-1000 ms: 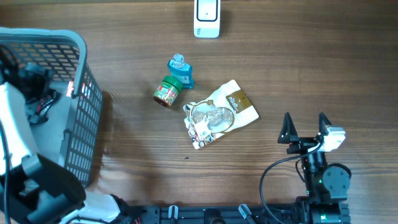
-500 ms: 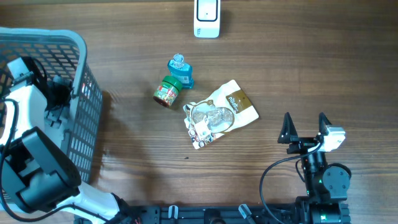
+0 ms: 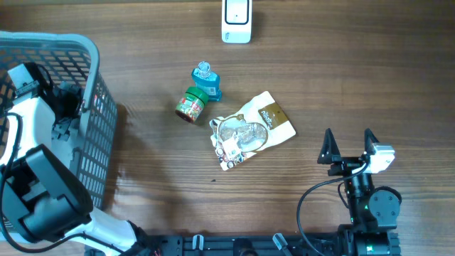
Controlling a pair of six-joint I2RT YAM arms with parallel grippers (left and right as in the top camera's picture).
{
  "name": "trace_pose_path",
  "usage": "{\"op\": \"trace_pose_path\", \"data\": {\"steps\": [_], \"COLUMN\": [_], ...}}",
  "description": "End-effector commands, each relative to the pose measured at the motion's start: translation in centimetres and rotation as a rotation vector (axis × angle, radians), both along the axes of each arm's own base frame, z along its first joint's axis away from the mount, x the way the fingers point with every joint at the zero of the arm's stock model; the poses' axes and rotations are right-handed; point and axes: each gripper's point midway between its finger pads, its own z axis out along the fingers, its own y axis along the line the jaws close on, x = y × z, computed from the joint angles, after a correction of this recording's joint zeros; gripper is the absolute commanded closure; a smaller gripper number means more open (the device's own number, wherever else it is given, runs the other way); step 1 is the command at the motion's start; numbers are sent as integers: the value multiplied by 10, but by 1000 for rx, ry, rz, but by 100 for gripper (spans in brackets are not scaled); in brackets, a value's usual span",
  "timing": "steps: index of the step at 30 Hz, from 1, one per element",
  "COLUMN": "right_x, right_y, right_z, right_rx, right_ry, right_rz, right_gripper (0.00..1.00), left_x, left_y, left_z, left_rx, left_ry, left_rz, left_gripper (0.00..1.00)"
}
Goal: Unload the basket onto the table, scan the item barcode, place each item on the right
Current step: 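Lower the left gripper into the basket and grasp the red box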
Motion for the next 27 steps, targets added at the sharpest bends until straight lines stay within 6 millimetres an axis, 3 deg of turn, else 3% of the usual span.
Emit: {"op": "trace_pose_path", "data": {"steps": [1, 7, 16, 27], "right_x": [0, 0, 0, 0], "right_y": [3, 3, 3, 3], "right_z": [1, 1, 1, 1], "right_rx": [-11, -12, -11, -12], "right_ry": [-8, -8, -8, -8], "right_rz": [16, 16, 16, 16], "right_gripper": [0, 0, 0, 0], "left_x": [11, 23, 0, -7], "left_y": [-14, -27, -12, -15], "left_z": [-9, -13, -18, -20], "left_rx": [-9, 1, 88, 72], "left_ry": [-1, -11, 104, 132], "left_rz": [-32, -54, -5, 4], "left_gripper": [0, 6, 11, 11]}}
